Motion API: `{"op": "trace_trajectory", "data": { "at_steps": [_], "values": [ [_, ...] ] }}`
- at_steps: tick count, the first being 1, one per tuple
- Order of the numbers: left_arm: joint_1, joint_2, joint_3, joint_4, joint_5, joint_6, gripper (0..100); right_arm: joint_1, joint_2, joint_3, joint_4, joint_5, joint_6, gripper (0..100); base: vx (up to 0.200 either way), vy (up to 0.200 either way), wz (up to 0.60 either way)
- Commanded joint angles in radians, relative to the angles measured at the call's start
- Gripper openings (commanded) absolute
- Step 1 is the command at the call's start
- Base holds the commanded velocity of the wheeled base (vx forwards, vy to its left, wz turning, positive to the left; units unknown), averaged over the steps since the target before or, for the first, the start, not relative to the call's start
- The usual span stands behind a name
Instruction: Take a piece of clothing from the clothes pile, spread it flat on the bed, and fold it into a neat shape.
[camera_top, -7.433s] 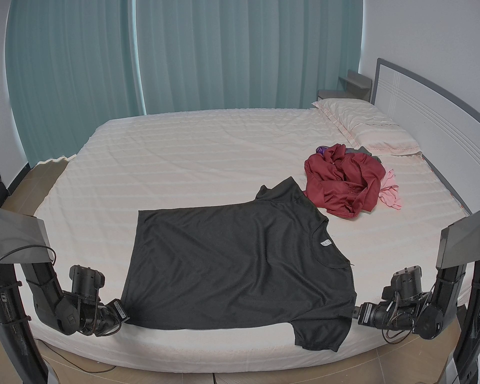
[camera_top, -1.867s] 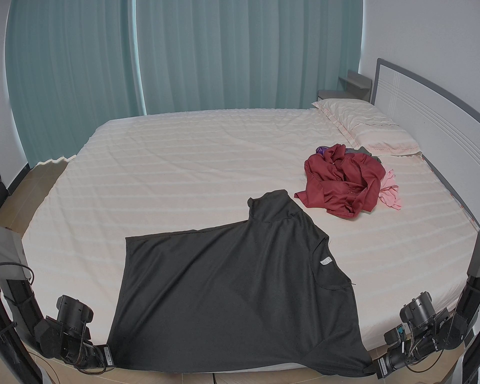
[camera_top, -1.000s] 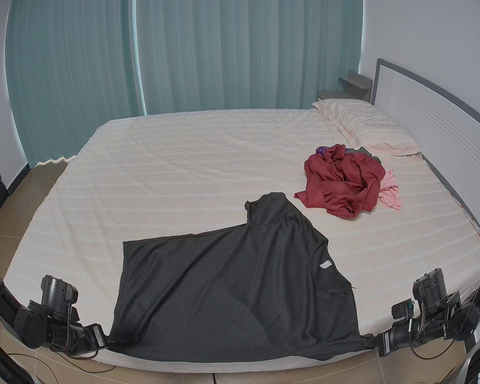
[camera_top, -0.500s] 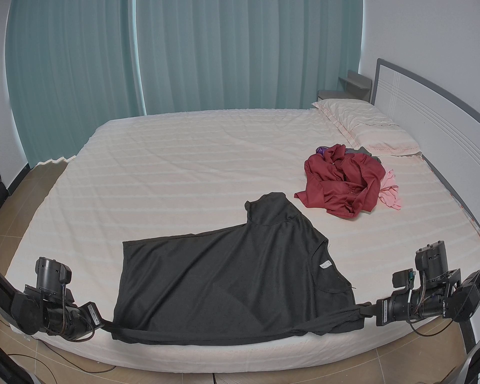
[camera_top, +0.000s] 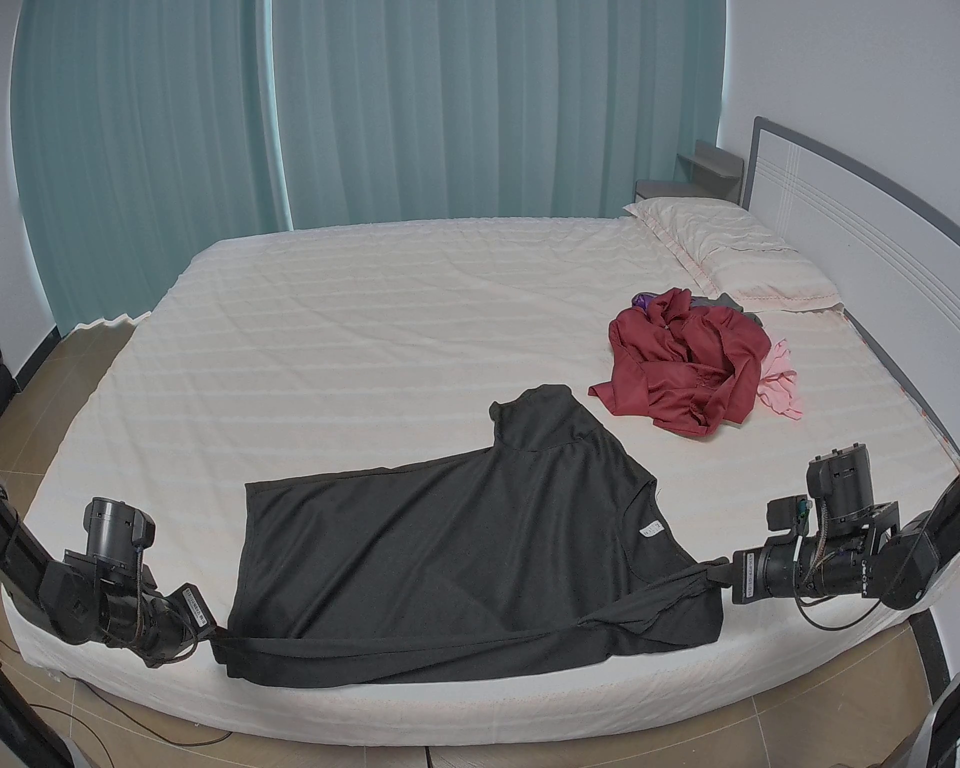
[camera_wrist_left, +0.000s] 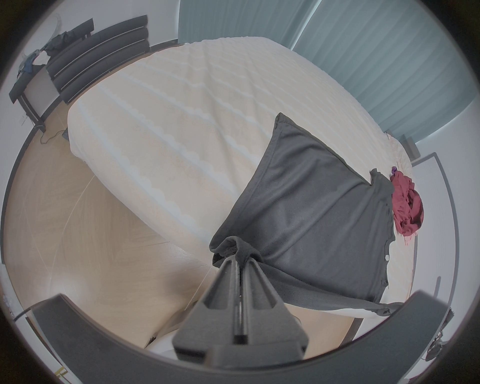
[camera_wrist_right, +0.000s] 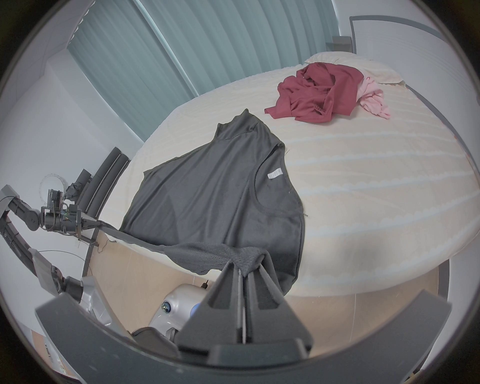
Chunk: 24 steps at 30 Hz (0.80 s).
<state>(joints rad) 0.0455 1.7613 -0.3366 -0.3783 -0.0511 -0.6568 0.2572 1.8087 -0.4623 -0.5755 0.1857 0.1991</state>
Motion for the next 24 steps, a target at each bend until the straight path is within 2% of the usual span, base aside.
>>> {"op": "trace_trajectory", "data": {
  "at_steps": [1,8,24],
  "values": [
    [0.0,0.066,-0.038,-0.004,-0.001,-0.012,0,0.0,0.057,-0.052,-0.001,-0.015,0.0,0,0.0,0.0,0.0],
    [0.002,0.106,-0.101,-0.004,-0.001,-0.073,0,0.0,0.092,-0.116,0.0,-0.026,0.011,0,0.0,0.0,0.0],
    [0.002,0.233,-0.222,-0.002,0.0,-0.116,0,0.01,0.236,-0.291,0.0,-0.058,0.06,0,0.0,0.0,0.0]
  ]
}}
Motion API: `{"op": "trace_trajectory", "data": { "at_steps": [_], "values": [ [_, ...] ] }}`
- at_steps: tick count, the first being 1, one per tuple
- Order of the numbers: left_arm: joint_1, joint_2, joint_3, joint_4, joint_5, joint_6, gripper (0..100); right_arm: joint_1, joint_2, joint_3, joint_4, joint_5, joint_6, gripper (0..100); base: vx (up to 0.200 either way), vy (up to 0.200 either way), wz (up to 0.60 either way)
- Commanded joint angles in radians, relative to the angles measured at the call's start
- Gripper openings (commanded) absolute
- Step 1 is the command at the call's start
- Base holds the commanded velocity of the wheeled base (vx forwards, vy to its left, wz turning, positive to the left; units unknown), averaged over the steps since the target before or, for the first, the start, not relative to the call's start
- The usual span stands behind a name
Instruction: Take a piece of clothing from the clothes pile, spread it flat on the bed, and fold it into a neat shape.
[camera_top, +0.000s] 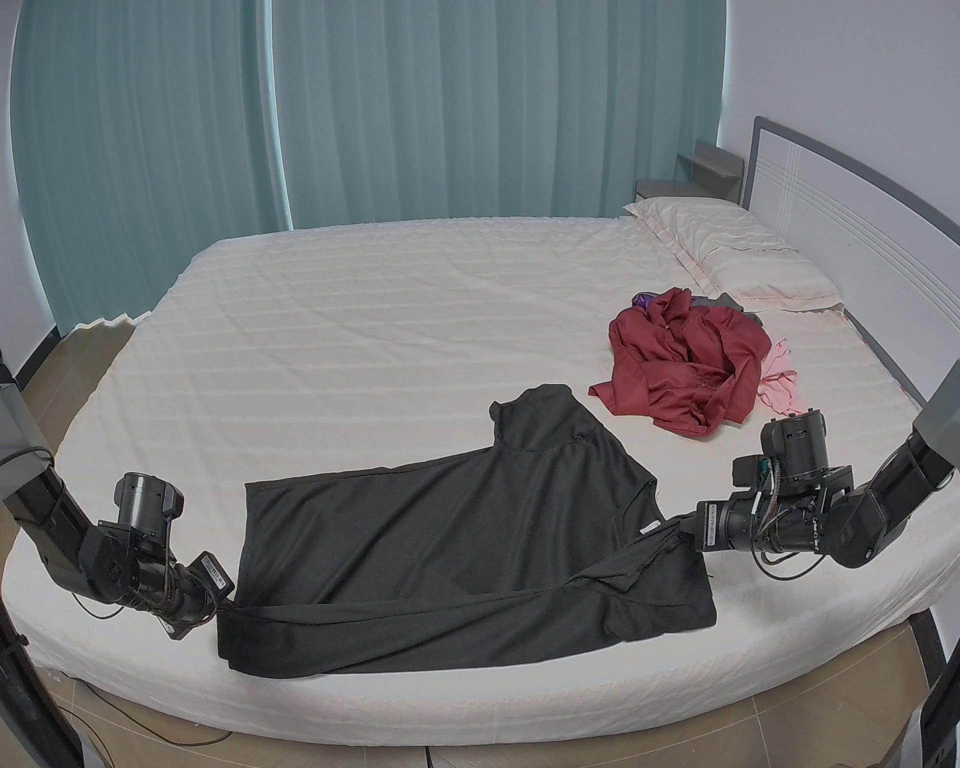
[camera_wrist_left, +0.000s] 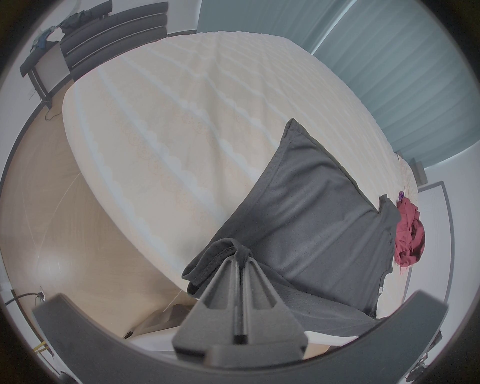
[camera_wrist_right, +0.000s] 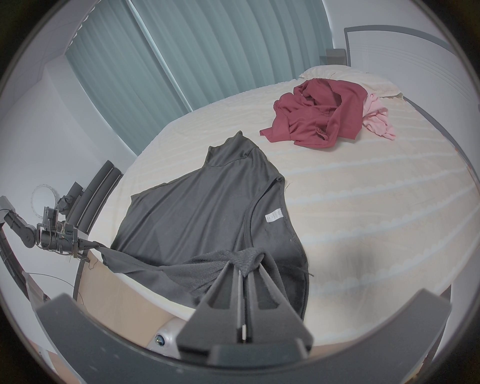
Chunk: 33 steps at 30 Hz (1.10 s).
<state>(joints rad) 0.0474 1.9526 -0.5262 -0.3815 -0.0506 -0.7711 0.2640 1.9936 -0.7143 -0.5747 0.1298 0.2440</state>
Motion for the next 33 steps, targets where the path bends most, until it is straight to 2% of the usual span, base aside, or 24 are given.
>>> {"op": "trace_trajectory", "data": {
  "at_steps": [1,14,20,24,33],
  "values": [
    [0.0,0.042,-0.032,0.001,0.0,-0.002,0,0.003,0.051,-0.039,-0.001,-0.002,0.015,0,0.0,0.0,0.0],
    [0.0,0.151,-0.127,0.007,0.005,-0.002,0,0.004,0.134,-0.125,-0.001,-0.012,0.035,0,0.0,0.0,0.0],
    [0.0,0.195,-0.172,0.007,0.009,-0.042,0,0.004,0.172,-0.169,-0.001,-0.03,0.04,0,0.0,0.0,0.0],
    [0.0,0.207,-0.184,0.007,0.011,-0.043,0,0.007,0.2,-0.195,-0.001,-0.035,0.086,0,0.0,0.0,0.0],
    [0.0,0.216,-0.209,0.009,0.011,-0.043,0,0.007,0.241,-0.221,-0.01,-0.035,0.129,0,0.0,0.0,0.0]
  ]
}}
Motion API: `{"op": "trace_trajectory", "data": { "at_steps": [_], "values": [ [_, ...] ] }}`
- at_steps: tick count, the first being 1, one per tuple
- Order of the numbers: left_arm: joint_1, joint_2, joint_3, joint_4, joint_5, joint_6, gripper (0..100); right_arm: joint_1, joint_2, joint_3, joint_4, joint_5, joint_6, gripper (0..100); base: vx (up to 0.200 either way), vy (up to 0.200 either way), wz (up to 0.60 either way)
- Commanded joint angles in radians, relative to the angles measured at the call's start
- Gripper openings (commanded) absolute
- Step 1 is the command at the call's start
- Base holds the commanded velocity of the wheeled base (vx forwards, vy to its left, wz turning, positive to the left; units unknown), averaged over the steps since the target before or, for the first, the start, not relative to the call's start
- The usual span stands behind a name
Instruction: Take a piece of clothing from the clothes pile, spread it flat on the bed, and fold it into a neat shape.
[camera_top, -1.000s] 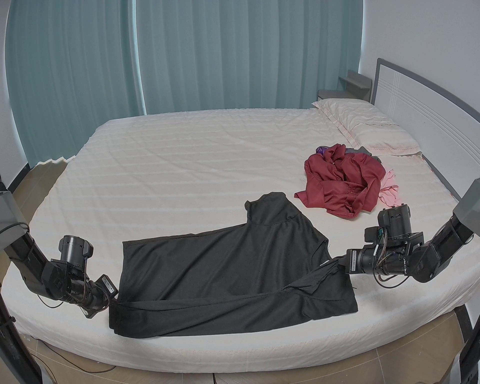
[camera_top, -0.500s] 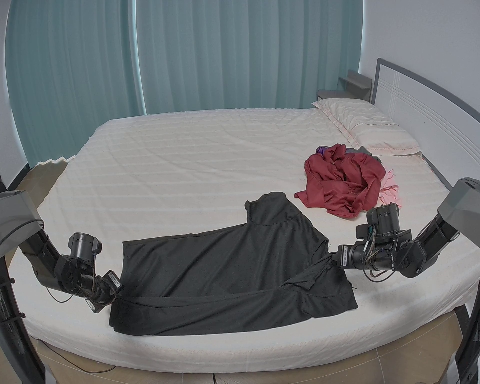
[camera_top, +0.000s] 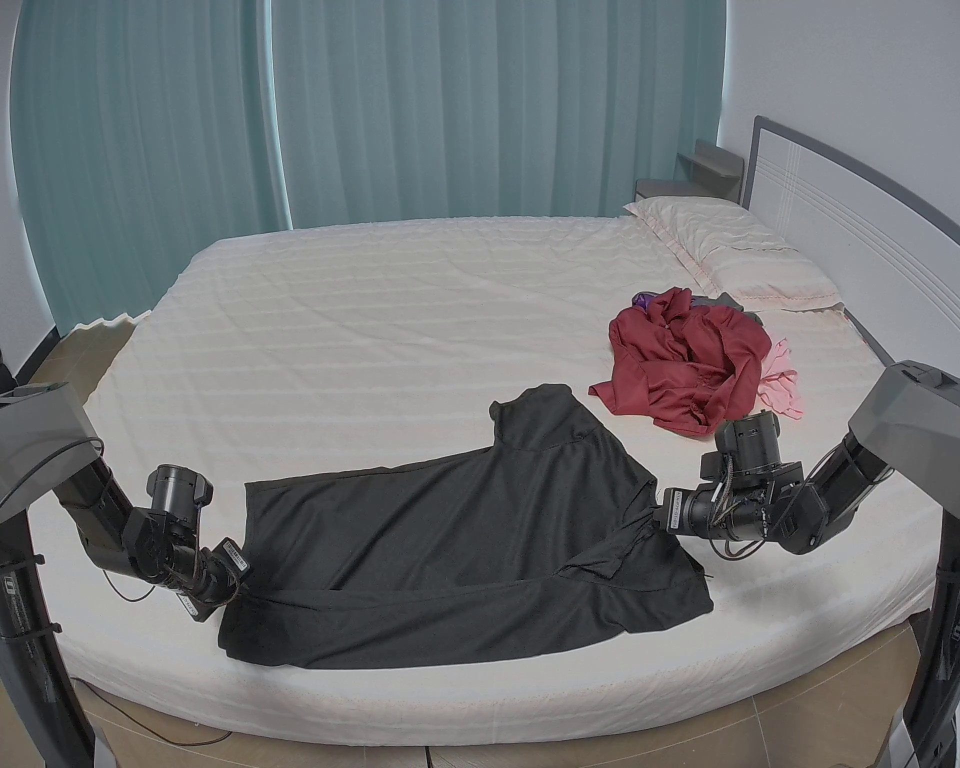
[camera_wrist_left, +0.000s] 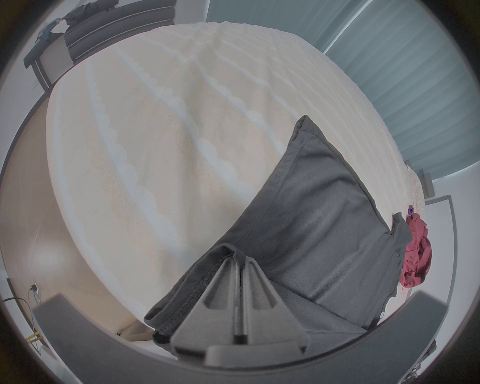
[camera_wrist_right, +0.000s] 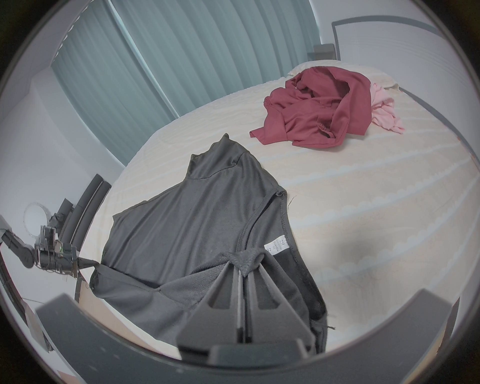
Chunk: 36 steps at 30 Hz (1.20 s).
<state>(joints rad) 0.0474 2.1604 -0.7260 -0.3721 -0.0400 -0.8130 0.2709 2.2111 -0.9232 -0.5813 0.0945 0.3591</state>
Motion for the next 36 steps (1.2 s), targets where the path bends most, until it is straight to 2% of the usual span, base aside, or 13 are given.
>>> {"op": "trace_trajectory", "data": {
  "at_steps": [1,3,4,8,14,18,19,20,22,23,24,28,36],
  "values": [
    [0.0,0.009,-0.009,0.001,0.0,-0.002,0,0.001,0.027,-0.022,-0.002,0.001,0.023,0,0.0,0.0,0.0],
    [0.0,0.01,-0.012,0.001,0.0,-0.002,0,0.001,0.036,-0.029,-0.003,0.001,0.032,0,0.0,0.0,0.0],
    [0.0,0.01,-0.012,0.002,0.0,-0.002,100,0.001,0.041,-0.032,-0.003,0.001,0.032,100,0.0,0.0,0.0],
    [0.0,0.009,-0.018,0.019,0.0,-0.002,100,0.001,0.061,-0.045,0.001,0.001,0.043,100,0.0,0.0,0.0],
    [0.022,0.001,-0.009,0.029,-0.001,-0.003,100,-0.001,0.041,-0.045,-0.003,-0.001,0.181,100,0.0,0.0,0.0],
    [0.06,-0.033,0.017,0.027,-0.018,-0.003,100,0.019,-0.016,-0.04,0.003,-0.005,0.351,100,0.0,0.0,0.0],
    [0.061,-0.034,0.019,0.027,-0.021,-0.003,100,0.021,-0.017,-0.04,0.003,-0.007,0.359,100,0.0,0.0,0.0],
    [0.078,-0.065,0.043,0.027,-0.067,-0.006,100,0.048,-0.044,-0.043,0.008,-0.029,0.48,100,0.0,0.0,0.0],
    [0.092,-0.1,0.072,0.025,-0.132,-0.029,100,0.073,-0.053,-0.045,0.021,-0.045,0.572,100,0.0,0.0,0.0],
    [0.092,-0.1,0.072,0.025,-0.132,-0.029,100,0.076,-0.053,-0.045,0.023,-0.047,0.578,100,0.0,0.0,0.0],
    [0.094,-0.122,0.086,0.022,-0.175,-0.064,100,0.094,-0.051,-0.046,0.035,-0.05,0.621,100,0.0,0.0,0.0],
    [0.094,-0.157,0.111,0.013,-0.222,-0.103,100,0.125,-0.004,-0.051,0.051,-0.055,0.685,100,0.0,0.0,0.0],
    [0.089,-0.154,0.171,-0.096,-0.233,-0.147,100,0.145,0.067,-0.08,0.052,-0.104,0.753,100,0.0,0.0,0.0]
  ]
}}
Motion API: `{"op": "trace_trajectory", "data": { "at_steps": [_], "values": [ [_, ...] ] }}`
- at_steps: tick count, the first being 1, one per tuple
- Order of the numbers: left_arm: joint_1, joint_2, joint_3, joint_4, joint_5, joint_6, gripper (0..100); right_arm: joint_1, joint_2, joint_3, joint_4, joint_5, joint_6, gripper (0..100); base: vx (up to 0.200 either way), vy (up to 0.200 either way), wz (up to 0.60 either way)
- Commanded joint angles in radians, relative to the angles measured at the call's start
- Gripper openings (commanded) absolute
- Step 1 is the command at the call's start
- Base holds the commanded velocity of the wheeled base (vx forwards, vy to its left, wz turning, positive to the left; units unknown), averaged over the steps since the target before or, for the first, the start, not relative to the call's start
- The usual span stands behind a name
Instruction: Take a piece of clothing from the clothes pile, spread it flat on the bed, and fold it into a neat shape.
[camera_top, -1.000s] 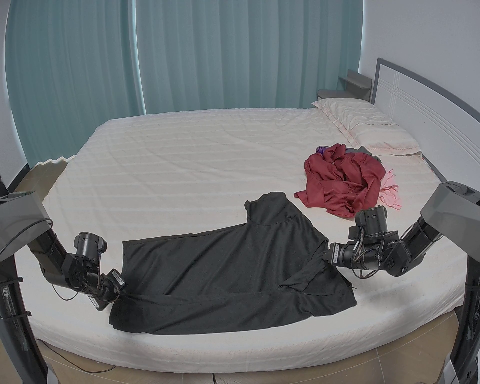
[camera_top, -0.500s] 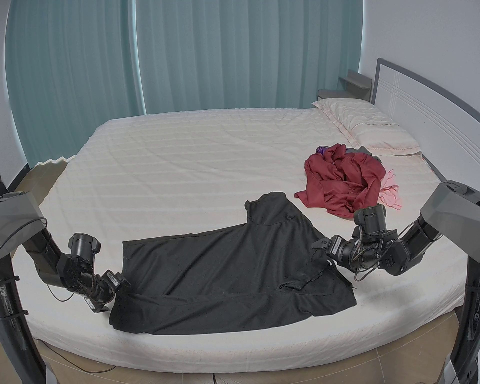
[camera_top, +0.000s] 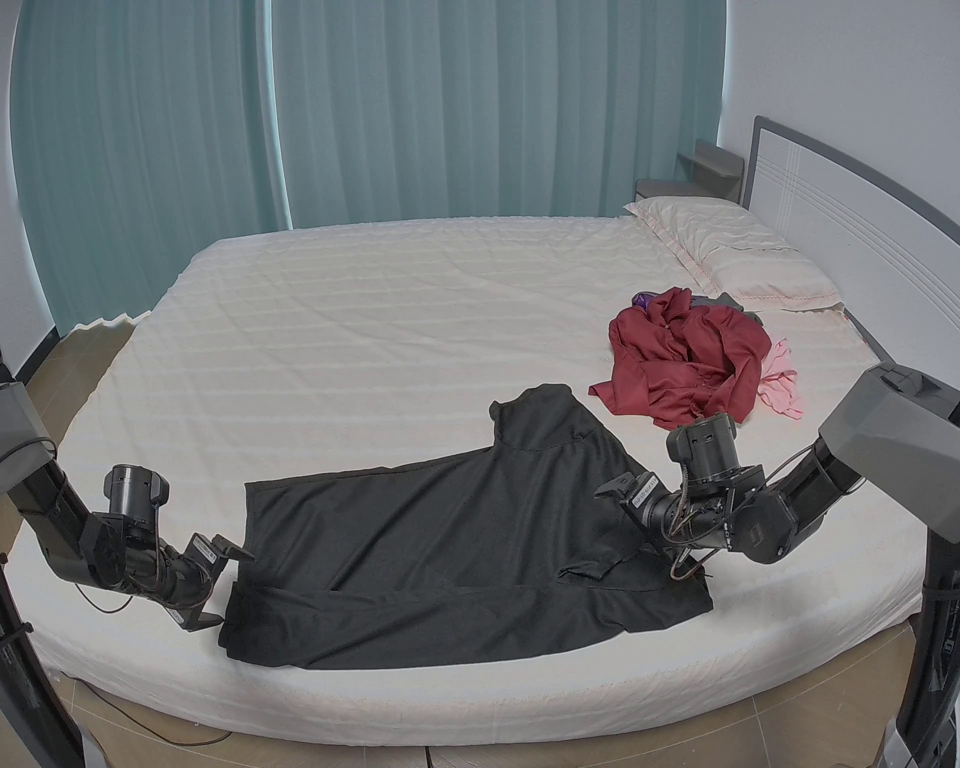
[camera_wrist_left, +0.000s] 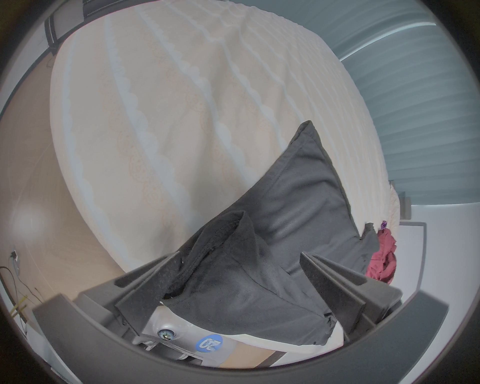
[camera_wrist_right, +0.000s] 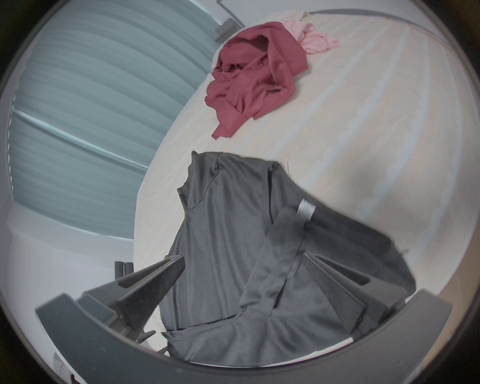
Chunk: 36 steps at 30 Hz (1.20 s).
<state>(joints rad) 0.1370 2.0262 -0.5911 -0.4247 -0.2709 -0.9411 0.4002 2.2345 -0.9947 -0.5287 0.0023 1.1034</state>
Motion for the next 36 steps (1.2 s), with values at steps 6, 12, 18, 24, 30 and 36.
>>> {"op": "trace_trajectory", "data": {
  "at_steps": [6,12,18,24,30,36],
  "values": [
    [0.0,-0.018,0.085,-0.137,-0.001,-0.019,100,0.015,0.085,-0.01,-0.002,-0.038,0.007,100,0.0,0.0,0.0],
    [0.0,-0.018,0.088,-0.141,-0.002,-0.019,100,0.006,0.119,-0.044,-0.002,-0.045,0.009,100,0.0,0.0,0.0],
    [0.0,-0.018,0.088,-0.141,-0.002,-0.019,100,0.005,0.129,-0.053,-0.008,-0.047,0.009,100,0.0,0.0,0.0],
    [0.0,-0.018,0.088,-0.141,-0.002,-0.019,100,0.005,0.166,-0.102,0.0,-0.093,0.009,0,0.0,0.0,0.0],
    [0.0,-0.018,0.088,-0.141,-0.002,-0.019,100,0.011,0.175,-0.107,0.003,-0.18,-0.004,0,0.0,0.0,0.0],
    [0.0,-0.018,0.088,-0.141,-0.002,-0.019,100,0.011,0.12,-0.09,0.055,-0.18,-0.004,0,0.0,0.0,0.0]
  ]
}}
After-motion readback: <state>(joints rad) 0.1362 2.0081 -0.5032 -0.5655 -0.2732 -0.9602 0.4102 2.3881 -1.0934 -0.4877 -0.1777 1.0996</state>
